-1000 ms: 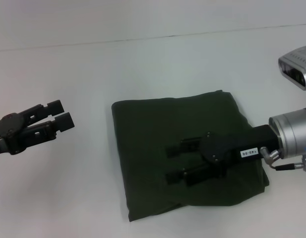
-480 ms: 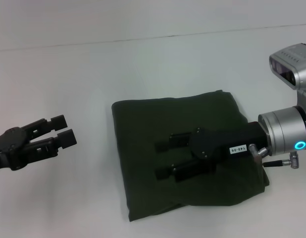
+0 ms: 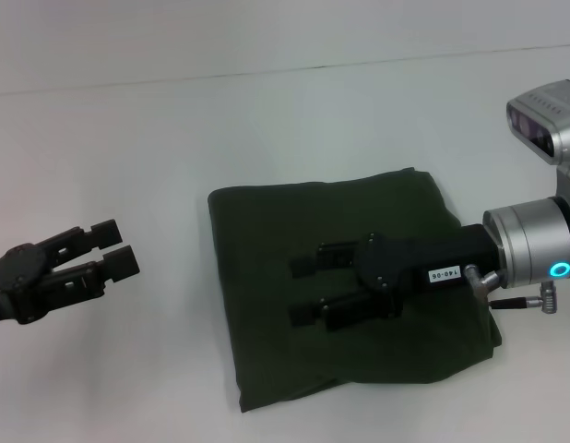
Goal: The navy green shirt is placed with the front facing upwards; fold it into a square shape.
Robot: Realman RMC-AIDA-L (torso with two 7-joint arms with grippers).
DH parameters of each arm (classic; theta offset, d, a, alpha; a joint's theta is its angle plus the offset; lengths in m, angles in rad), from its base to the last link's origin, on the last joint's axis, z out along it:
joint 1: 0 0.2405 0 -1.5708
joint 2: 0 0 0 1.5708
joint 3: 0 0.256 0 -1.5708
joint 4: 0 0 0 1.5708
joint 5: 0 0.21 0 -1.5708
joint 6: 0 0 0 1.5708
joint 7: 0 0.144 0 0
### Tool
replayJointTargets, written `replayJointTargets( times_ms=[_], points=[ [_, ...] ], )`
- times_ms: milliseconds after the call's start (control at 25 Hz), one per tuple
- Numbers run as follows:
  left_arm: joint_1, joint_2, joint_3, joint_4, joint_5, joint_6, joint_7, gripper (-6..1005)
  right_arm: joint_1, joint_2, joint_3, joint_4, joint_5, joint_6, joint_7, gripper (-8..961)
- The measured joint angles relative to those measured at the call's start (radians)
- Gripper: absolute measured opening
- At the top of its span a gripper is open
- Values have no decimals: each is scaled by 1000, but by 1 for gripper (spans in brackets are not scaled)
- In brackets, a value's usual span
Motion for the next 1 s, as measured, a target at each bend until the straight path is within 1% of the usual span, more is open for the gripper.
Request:
replayJointTargets(
  times_ms=[1000],
  points=[
    [0,0,-4,2,0,0,1,963,-2,0,2,11,12,4,-1,915]
  ],
)
